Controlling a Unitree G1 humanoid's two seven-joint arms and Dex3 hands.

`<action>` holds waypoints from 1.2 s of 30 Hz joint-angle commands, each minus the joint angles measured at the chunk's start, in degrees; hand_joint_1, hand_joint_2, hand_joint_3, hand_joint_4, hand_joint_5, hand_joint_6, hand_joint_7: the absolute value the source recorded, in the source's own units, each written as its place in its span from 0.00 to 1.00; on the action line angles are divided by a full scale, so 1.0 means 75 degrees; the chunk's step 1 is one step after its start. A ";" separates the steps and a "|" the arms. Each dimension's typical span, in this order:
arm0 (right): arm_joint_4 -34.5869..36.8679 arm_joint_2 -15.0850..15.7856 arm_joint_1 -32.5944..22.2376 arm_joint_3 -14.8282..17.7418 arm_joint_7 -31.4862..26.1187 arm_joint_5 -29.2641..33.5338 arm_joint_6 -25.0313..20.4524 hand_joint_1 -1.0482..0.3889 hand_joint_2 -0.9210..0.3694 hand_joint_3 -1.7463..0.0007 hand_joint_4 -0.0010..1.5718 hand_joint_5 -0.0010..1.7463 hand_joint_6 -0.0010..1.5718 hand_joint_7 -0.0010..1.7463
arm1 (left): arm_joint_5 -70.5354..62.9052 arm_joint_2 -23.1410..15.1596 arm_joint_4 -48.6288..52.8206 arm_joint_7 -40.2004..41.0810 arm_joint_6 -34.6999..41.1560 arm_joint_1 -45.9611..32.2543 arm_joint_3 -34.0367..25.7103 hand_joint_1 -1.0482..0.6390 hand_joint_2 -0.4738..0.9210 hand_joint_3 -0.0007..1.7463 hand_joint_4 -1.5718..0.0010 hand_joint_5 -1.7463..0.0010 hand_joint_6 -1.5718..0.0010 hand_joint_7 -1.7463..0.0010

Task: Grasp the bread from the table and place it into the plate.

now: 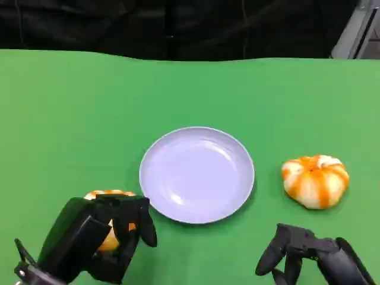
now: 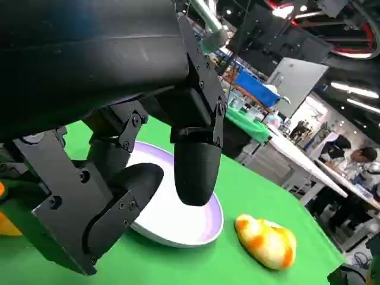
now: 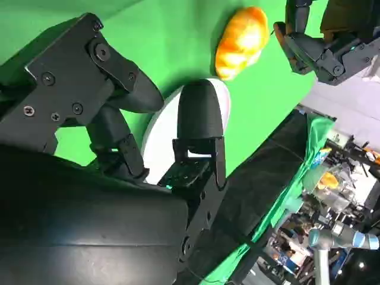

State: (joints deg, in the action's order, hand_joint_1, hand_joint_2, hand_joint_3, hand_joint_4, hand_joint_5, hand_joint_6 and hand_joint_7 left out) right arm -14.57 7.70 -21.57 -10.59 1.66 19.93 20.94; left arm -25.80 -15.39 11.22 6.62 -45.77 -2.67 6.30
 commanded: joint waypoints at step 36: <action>-0.0009 0.0046 0.0025 0.0026 -0.0051 -0.0072 0.0008 0.69 0.45 0.23 0.49 0.99 0.50 0.72 | -0.2231 -0.0064 -0.0872 0.0951 0.2393 -0.0288 -0.0108 0.30 0.99 0.01 0.89 0.67 0.78 1.00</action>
State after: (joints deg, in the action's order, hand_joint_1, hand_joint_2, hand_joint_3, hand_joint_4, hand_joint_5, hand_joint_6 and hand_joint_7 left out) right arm -14.55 7.62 -21.30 -10.66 1.64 19.78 20.93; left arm -38.92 -14.83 7.55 14.58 -33.62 -3.59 5.19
